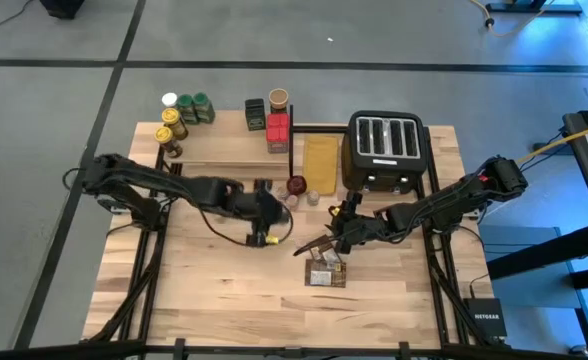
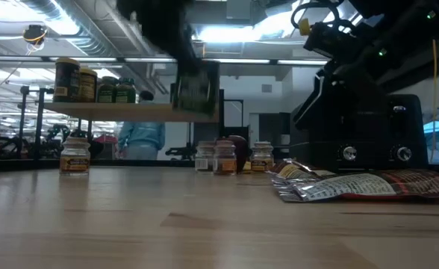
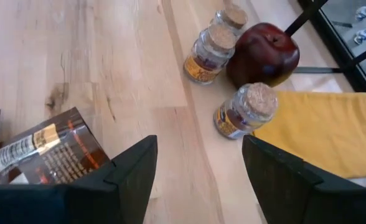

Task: Shelf spices
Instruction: Put the black seasoning can aligned with the other black seasoning cans on the shelf

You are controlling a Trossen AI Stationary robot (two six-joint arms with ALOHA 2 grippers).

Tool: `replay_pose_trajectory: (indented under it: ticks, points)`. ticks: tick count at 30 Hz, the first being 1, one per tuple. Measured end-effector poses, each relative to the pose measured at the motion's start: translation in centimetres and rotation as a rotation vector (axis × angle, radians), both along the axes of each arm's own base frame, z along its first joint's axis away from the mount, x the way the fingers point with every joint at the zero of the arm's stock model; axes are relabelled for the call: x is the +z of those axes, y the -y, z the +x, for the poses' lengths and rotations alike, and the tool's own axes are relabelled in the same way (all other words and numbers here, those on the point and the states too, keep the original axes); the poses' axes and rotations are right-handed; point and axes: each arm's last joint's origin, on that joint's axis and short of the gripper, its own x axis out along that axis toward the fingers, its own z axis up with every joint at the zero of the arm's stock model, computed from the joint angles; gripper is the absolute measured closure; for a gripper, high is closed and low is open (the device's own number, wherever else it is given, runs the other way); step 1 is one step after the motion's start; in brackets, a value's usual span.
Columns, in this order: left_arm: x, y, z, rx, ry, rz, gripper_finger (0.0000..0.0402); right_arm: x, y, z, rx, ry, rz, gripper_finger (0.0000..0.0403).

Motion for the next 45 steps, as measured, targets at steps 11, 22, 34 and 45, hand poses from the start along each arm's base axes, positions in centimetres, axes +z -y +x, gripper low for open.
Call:
replay_pose_trajectory:
  ticks: [11,22,34,45]
  points:
    - [11.2,-7.2,-7.6,0.238,0.164,0.232,0.0276,0.0,0.0,0.0,0.023,-0.013,-0.014,0.0162]
    - [10.5,-17.3,-10.2,0.305,0.088,0.193,0.0272,0.0,0.0,0.0,0.022,-0.011,-0.012,0.0162]
    - [7.7,-21.1,-8.2,0.265,0.059,0.125,0.0271,0.0,0.0,0.0,0.013,-0.005,-0.015,0.0162]
    - [7.6,-21.1,-8.0,0.290,0.069,0.104,0.0248,0.0,0.0,0.0,0.015,-0.006,-0.016,0.0162]
